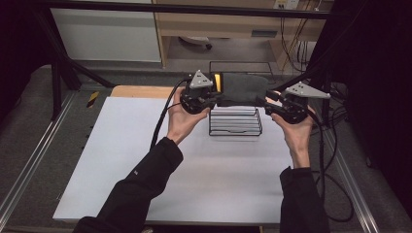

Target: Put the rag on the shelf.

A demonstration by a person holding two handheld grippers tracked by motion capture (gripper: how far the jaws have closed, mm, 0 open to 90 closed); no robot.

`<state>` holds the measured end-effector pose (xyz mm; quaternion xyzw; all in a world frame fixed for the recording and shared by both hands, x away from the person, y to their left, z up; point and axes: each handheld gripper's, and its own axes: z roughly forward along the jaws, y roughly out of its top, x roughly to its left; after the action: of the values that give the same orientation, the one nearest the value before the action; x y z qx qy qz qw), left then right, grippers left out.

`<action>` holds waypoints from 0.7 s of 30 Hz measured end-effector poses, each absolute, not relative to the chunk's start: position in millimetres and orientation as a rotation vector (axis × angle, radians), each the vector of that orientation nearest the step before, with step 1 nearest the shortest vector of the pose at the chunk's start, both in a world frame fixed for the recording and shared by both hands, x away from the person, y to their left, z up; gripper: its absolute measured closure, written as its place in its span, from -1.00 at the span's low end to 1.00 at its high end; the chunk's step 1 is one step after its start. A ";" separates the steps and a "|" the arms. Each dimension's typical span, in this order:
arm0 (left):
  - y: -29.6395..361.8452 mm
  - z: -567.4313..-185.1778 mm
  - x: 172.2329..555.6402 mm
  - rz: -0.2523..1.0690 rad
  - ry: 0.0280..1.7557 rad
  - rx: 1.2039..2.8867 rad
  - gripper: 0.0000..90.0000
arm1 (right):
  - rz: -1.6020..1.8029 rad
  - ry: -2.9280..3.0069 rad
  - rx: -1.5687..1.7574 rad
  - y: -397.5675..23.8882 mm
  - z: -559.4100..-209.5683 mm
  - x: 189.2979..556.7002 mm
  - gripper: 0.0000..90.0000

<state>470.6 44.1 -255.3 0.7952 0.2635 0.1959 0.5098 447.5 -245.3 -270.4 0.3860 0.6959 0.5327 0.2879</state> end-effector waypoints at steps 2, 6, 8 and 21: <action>44.1 -254.5 467.2 0.460 0.621 1.914 0.86 | 1.415 1.867 1.060 -245.5 -277.6 451.9 0.21; 39.6 -255.7 459.1 0.479 0.587 1.938 0.87 | 1.423 1.858 1.074 -245.0 -286.4 458.2 0.38; 38.4 -258.4 459.6 0.489 0.590 1.940 0.87 | 1.432 1.852 1.078 -245.8 -287.8 458.7 0.59; 37.7 -280.6 457.1 0.489 0.592 1.946 0.87 | 1.381 1.874 1.100 -257.8 -281.5 447.1 0.96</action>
<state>457.1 37.7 -280.6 0.8051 0.2449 0.2024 0.5009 447.1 -257.8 -281.5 0.4100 0.6988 0.5150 0.2797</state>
